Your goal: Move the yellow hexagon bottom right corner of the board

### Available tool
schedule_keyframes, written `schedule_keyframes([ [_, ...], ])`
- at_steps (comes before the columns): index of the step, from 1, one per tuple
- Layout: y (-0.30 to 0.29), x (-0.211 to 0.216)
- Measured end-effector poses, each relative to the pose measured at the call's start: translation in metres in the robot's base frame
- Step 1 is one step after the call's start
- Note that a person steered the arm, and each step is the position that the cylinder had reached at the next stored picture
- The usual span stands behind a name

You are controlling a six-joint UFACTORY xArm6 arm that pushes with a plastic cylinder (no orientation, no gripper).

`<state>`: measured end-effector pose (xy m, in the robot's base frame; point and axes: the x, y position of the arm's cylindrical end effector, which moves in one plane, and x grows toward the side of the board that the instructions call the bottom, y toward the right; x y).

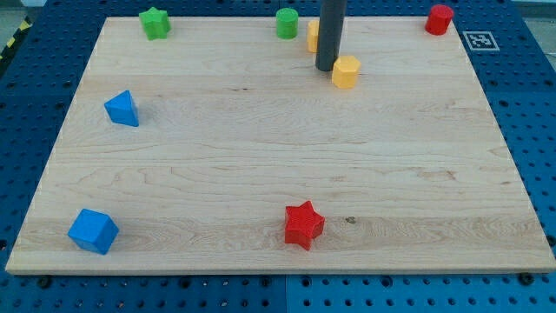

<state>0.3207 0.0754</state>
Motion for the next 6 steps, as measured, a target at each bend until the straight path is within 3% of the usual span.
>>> schedule_keyframes([
  [4, 0.095, 0.057],
  [6, 0.152, 0.066],
])
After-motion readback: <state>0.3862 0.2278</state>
